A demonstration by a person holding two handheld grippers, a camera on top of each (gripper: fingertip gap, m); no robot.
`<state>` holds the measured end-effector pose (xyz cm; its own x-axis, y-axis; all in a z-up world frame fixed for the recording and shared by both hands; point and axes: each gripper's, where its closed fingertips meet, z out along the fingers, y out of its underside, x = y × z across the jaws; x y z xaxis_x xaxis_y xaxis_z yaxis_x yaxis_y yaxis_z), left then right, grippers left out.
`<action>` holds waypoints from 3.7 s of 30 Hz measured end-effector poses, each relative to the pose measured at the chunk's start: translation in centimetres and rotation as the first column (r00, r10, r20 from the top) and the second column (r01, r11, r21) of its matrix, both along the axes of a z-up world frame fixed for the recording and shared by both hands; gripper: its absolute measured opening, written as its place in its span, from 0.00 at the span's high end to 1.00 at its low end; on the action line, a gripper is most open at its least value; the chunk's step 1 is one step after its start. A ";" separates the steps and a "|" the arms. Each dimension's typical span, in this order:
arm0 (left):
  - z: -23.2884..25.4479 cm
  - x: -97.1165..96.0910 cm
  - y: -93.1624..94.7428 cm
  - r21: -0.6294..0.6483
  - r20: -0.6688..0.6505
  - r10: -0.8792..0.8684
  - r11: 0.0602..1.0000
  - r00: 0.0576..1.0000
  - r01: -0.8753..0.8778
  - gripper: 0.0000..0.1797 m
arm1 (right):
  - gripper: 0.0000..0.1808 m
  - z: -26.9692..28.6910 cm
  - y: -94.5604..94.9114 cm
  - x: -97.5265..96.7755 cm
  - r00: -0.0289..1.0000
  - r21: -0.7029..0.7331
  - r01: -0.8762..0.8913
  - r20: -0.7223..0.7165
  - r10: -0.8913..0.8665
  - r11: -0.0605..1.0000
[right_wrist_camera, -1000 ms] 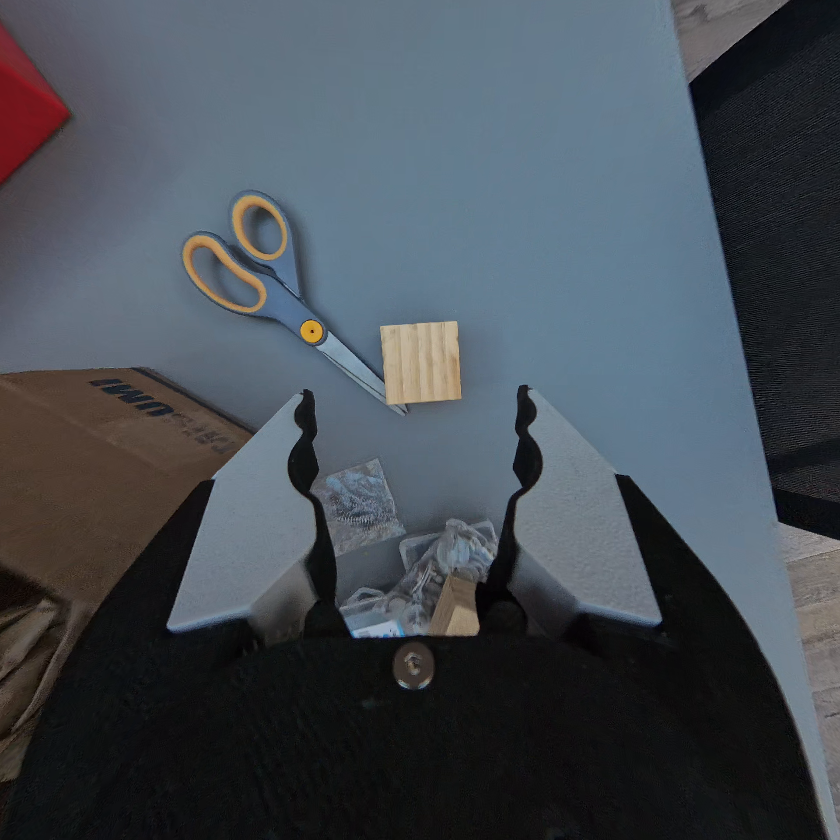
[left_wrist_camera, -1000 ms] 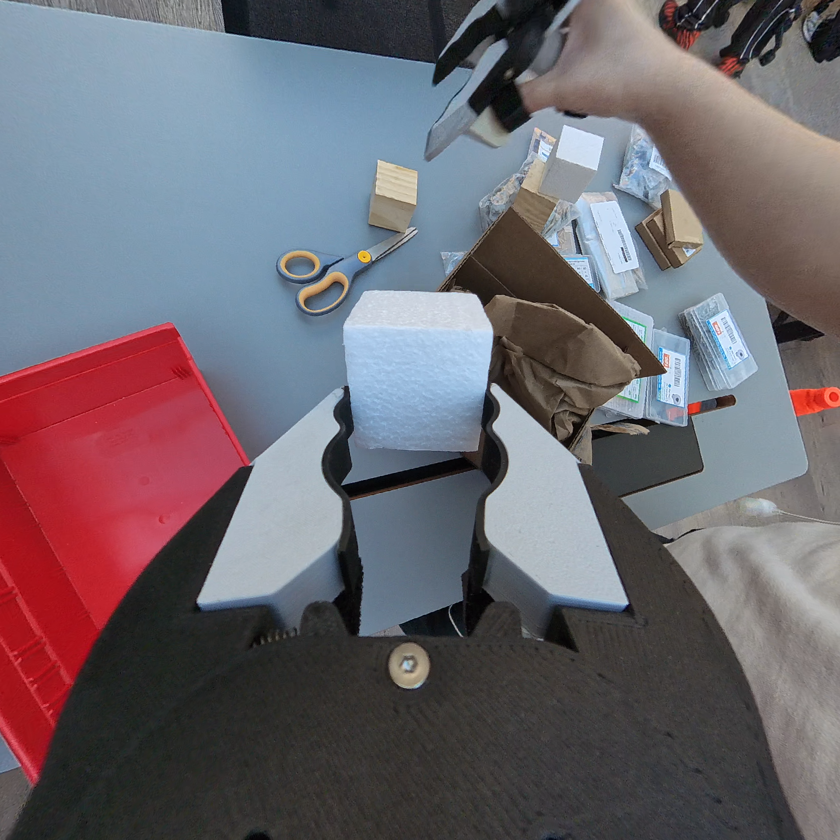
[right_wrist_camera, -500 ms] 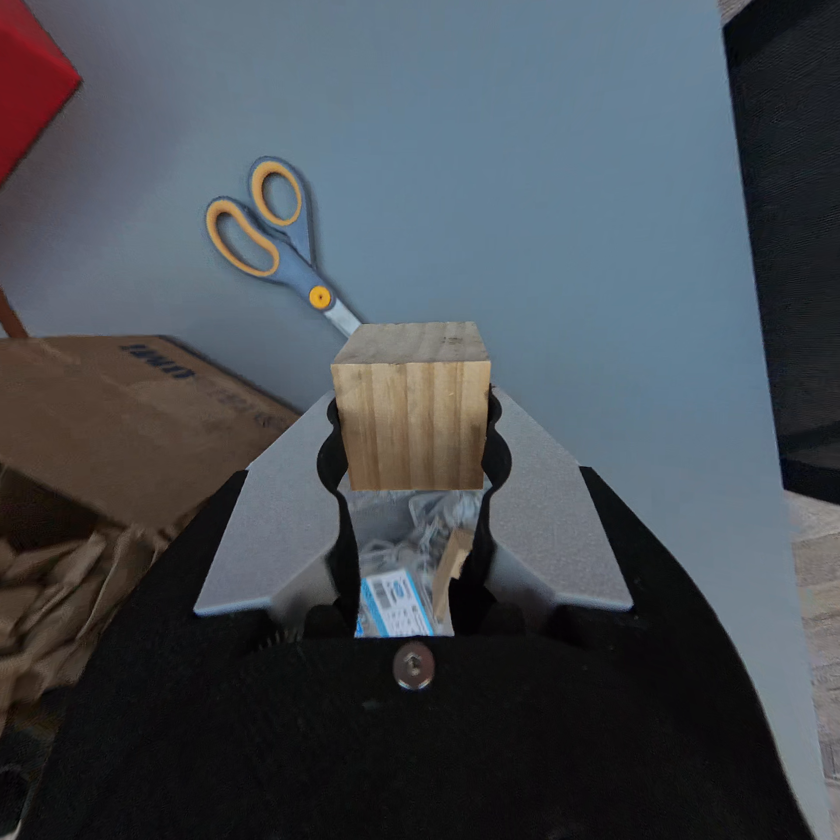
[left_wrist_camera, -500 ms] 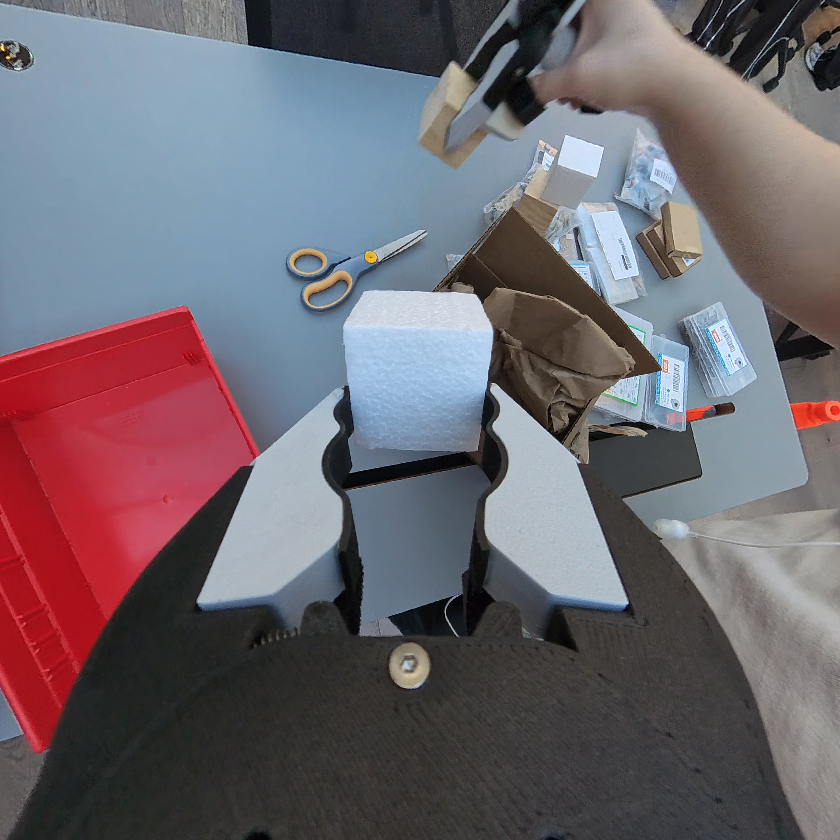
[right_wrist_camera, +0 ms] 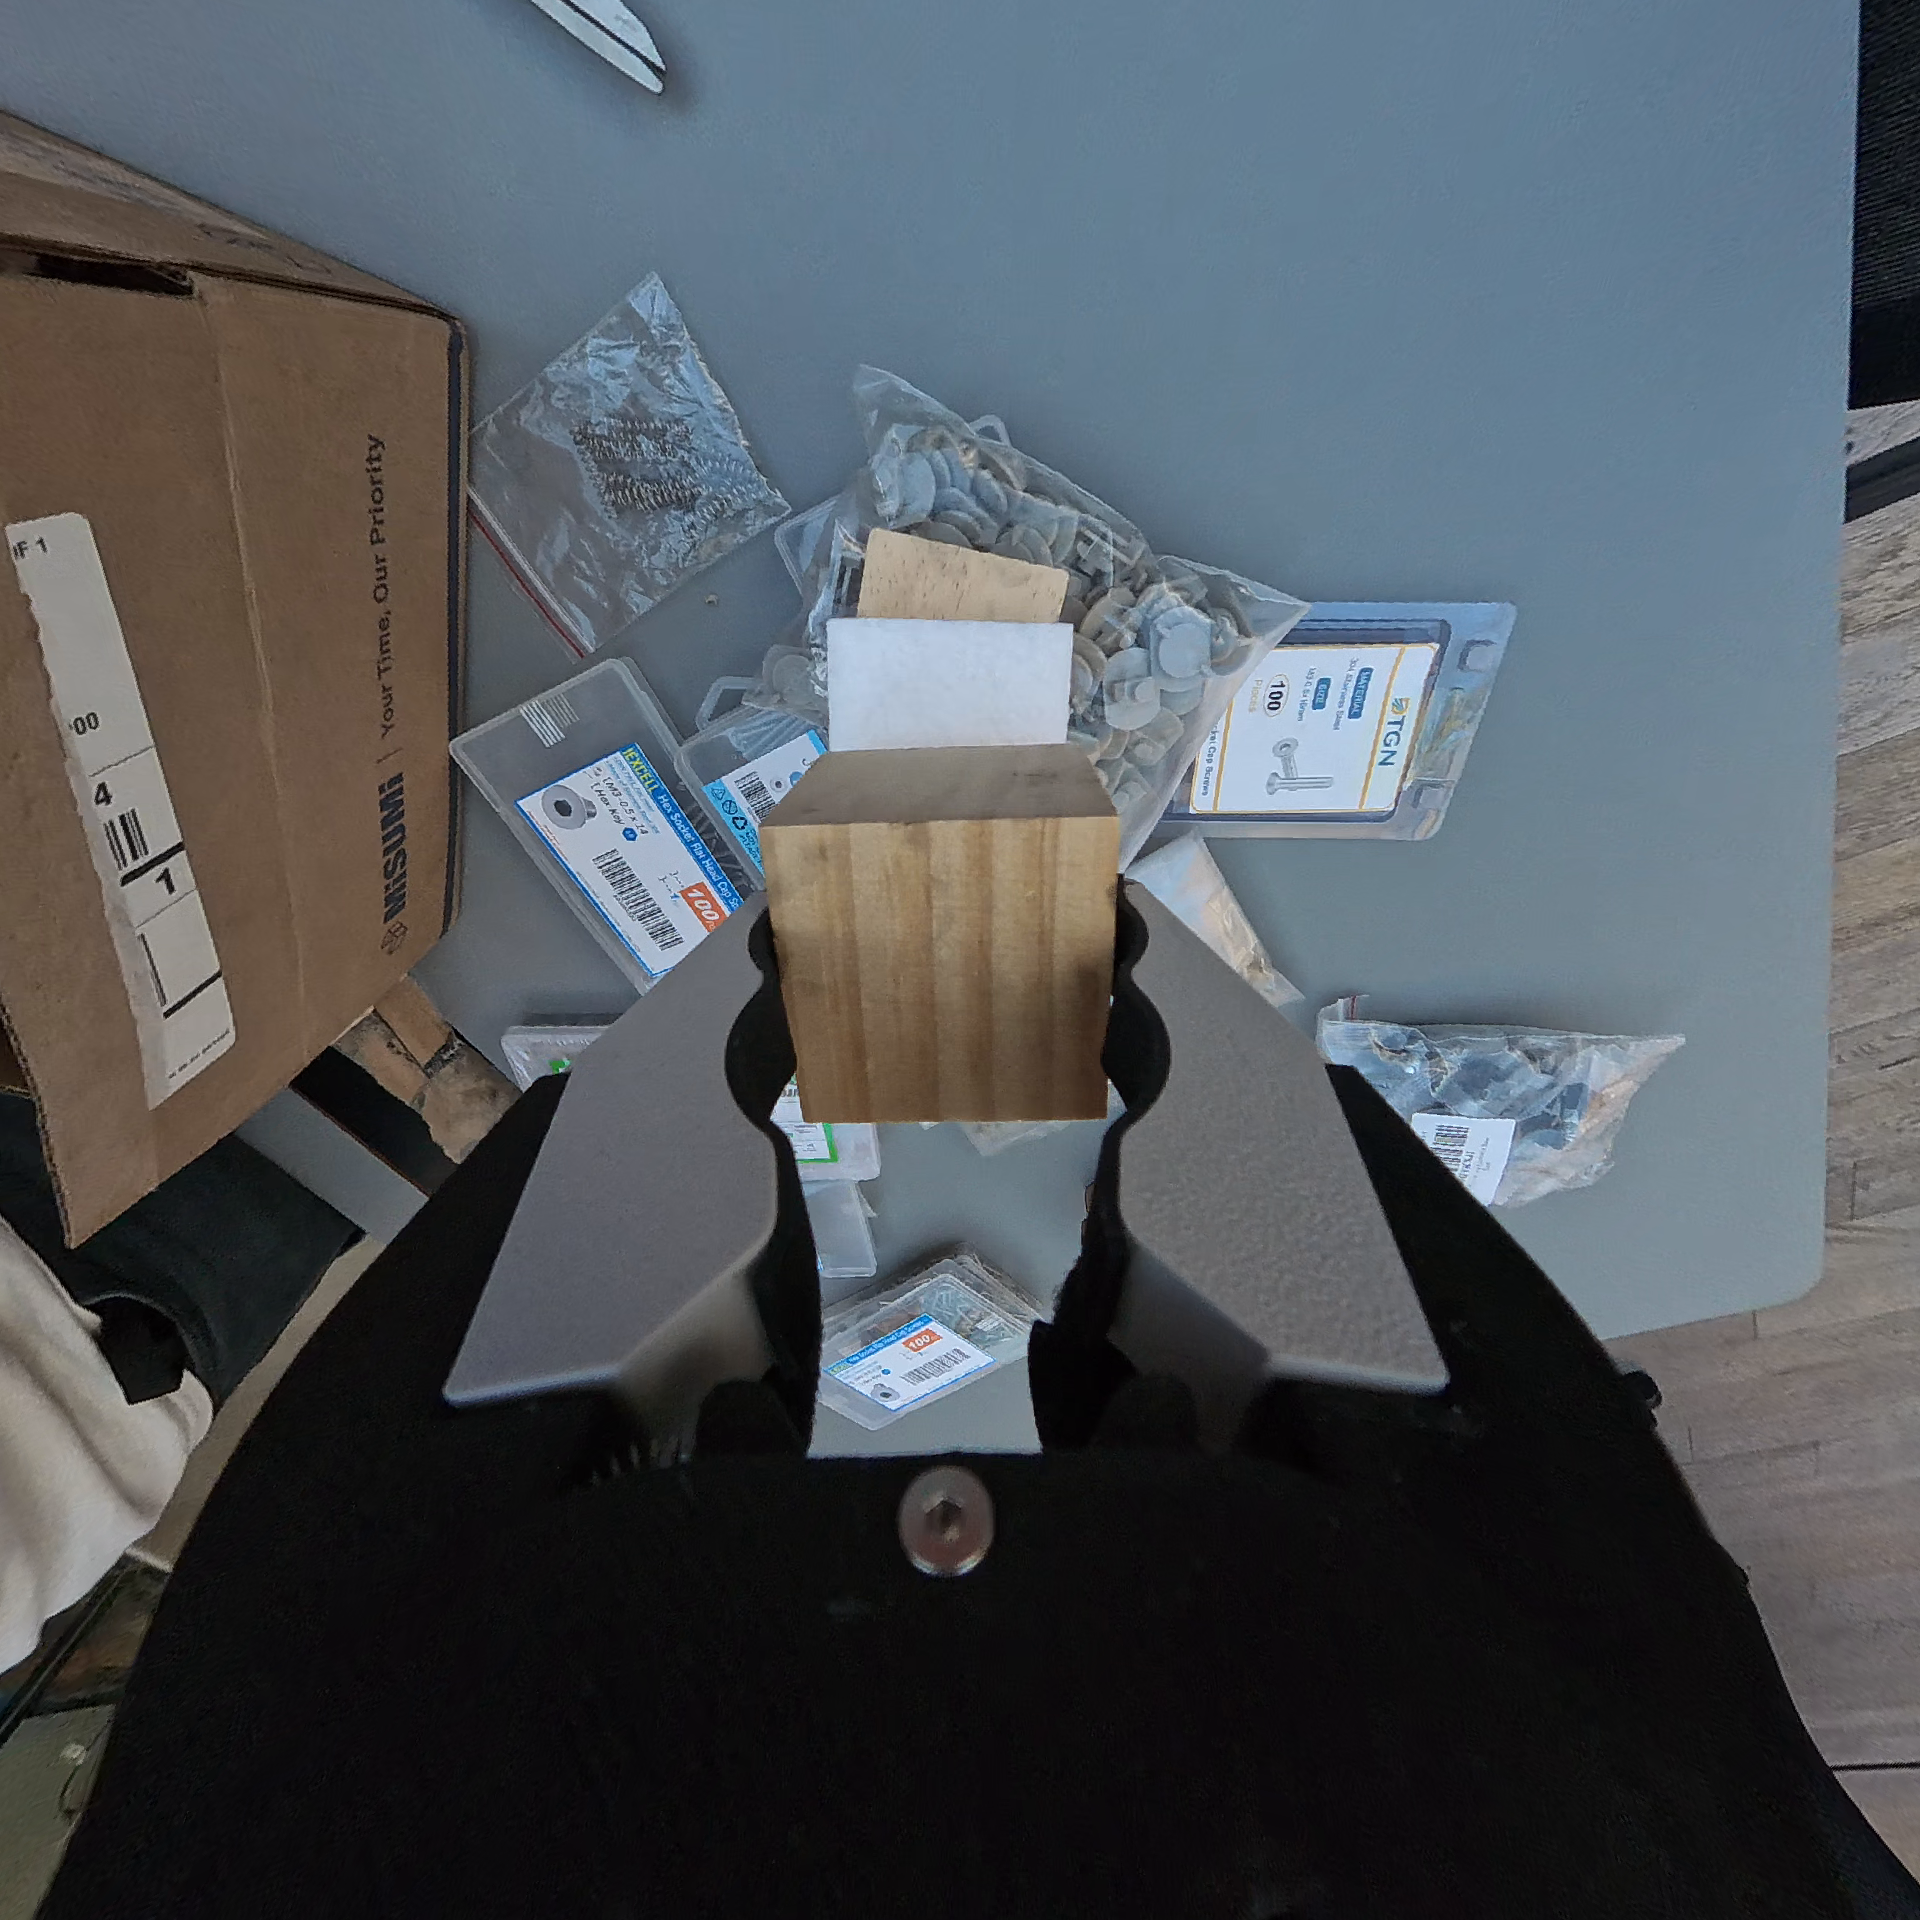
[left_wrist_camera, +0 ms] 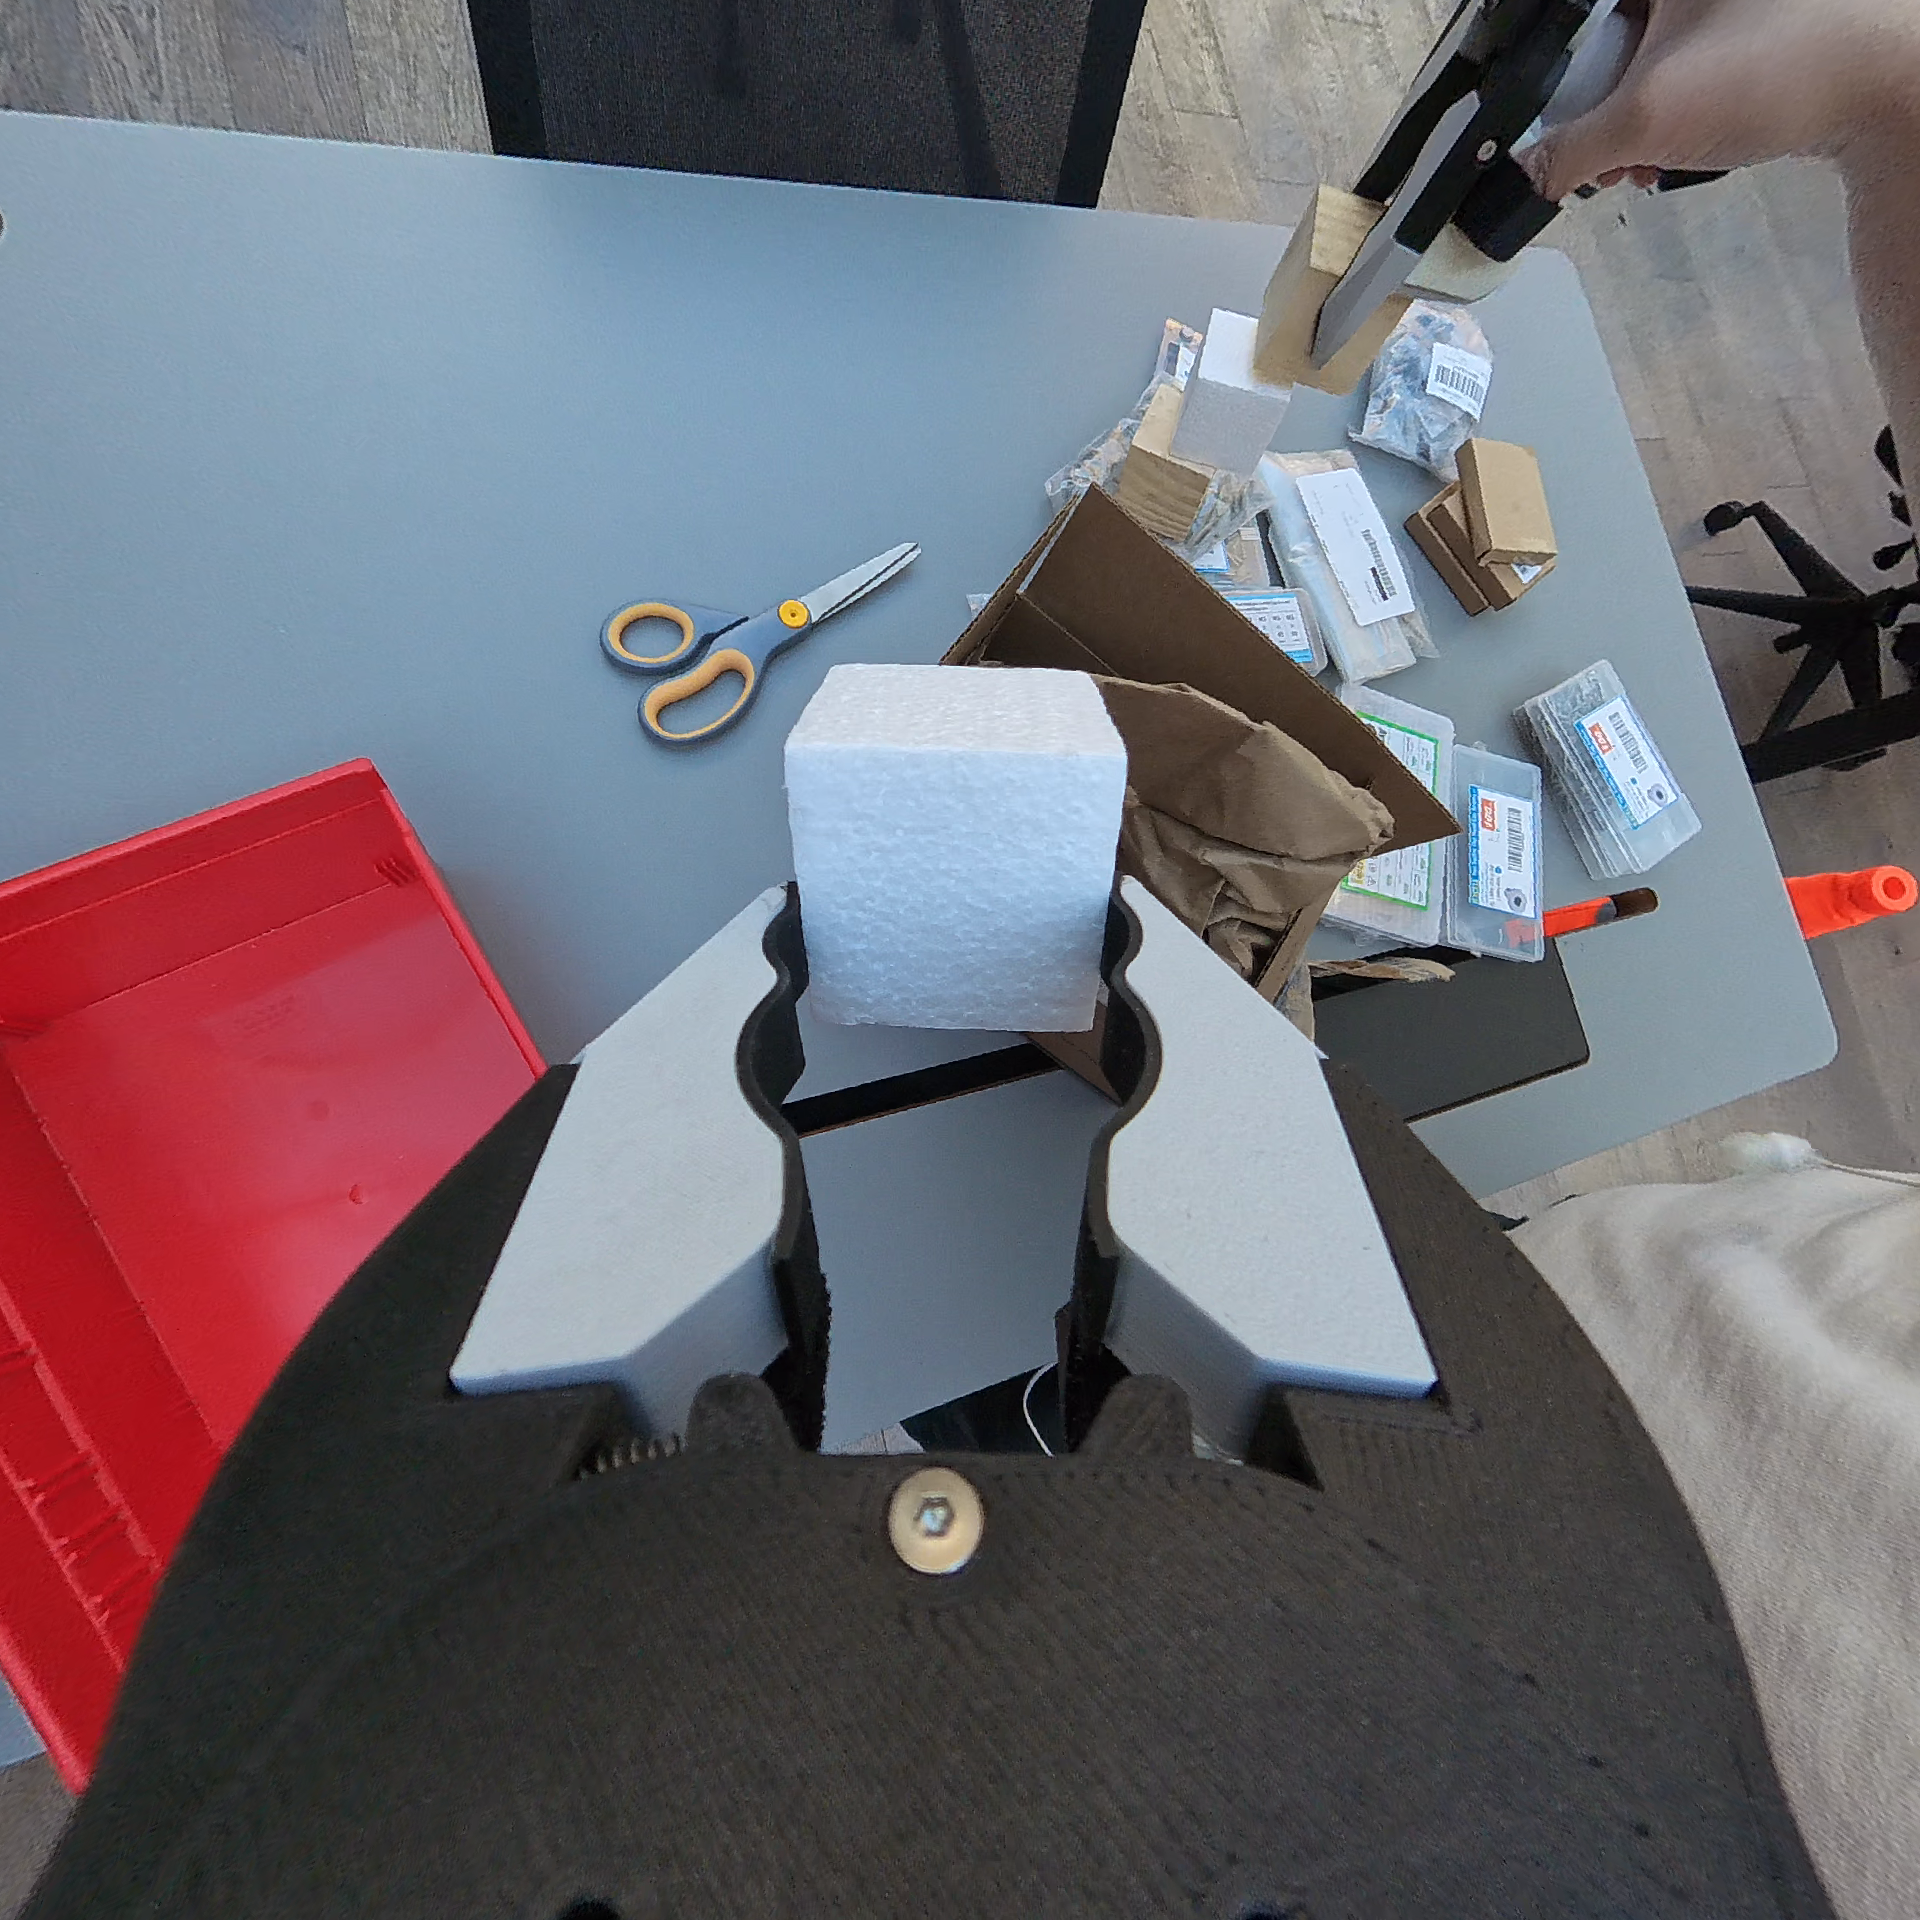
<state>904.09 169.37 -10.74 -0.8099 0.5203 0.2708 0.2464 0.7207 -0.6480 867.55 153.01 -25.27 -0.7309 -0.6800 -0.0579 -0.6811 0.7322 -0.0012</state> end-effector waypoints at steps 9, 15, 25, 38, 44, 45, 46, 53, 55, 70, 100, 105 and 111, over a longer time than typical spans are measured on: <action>0.1 0.1 0.5 0.003 0.000 0.010 1.000 1.000 -0.010 0.69 | 0.67 -0.9 -0.4 -0.1 0.998 0.012 -0.013 -0.054 0.014 1.000; 0.1 0.3 0.4 0.003 -0.001 0.012 1.000 1.000 -0.012 0.69 | 0.64 -1.1 -0.6 0.1 0.999 0.005 -0.021 -0.046 0.021 1.000; 0.2 0.4 0.4 0.005 -0.002 0.015 1.000 1.000 -0.015 0.69 | 0.56 -1.5 -0.9 0.2 0.998 0.011 -0.024 -0.051 0.024 1.000; 2.0 -6.9 -1.4 -0.042 -0.221 -0.164 0.986 0.961 0.159 0.69 | 0.48 12.7 1.4 8.9 0.879 -0.506 0.000 0.411 0.242 0.862; 4.5 -15.1 -0.4 -0.167 -0.305 -0.460 0.888 0.834 0.428 0.69 | 0.51 20.7 14.2 17.1 0.259 -0.366 -0.001 0.899 0.353 0.931; 4.6 -16.1 0.2 -0.175 -0.280 -0.511 0.860 0.813 0.480 0.69 | 0.51 20.6 14.6 16.9 0.281 -0.406 -0.010 0.876 0.393 0.914; 4.6 -17.1 0.9 -0.179 -0.254 -0.558 0.830 0.790 0.528 0.69 | 0.51 20.9 15.3 16.8 0.284 -0.417 -0.026 0.868 0.407 0.908; 4.7 -22.4 3.6 -0.206 -0.202 -0.696 0.718 0.689 0.665 0.69 | 0.70 19.8 19.0 14.0 0.328 -0.293 -0.101 0.893 0.310 0.951; 4.8 -23.3 3.7 -0.211 -0.250 -0.689 0.725 0.680 0.656 0.68 | 0.70 19.8 19.0 12.9 0.316 -0.273 -0.063 0.907 0.278 0.960; 0.8 -15.3 2.2 -0.139 -0.045 -0.435 0.894 0.899 0.425 0.60 | 0.70 8.2 -0.8 -1.0 0.948 -0.351 0.205 0.304 -0.096 0.914; -2.6 1.3 2.4 -0.113 0.163 -0.083 0.988 0.983 0.102 0.62 | 0.53 9.2 -1.1 -1.9 0.951 -0.452 0.223 0.296 -0.091 0.864; -9.4 13.7 4.7 0.067 0.244 0.102 0.990 0.964 -0.122 0.69 | 0.55 14.2 3.1 -2.2 0.911 -0.605 0.315 0.408 -0.054 0.731; -20.3 18.4 6.0 0.426 0.377 -0.085 0.900 0.922 -0.091 0.57 | 0.57 14.8 10.3 -0.4 0.883 -0.563 0.374 0.459 -0.097 0.737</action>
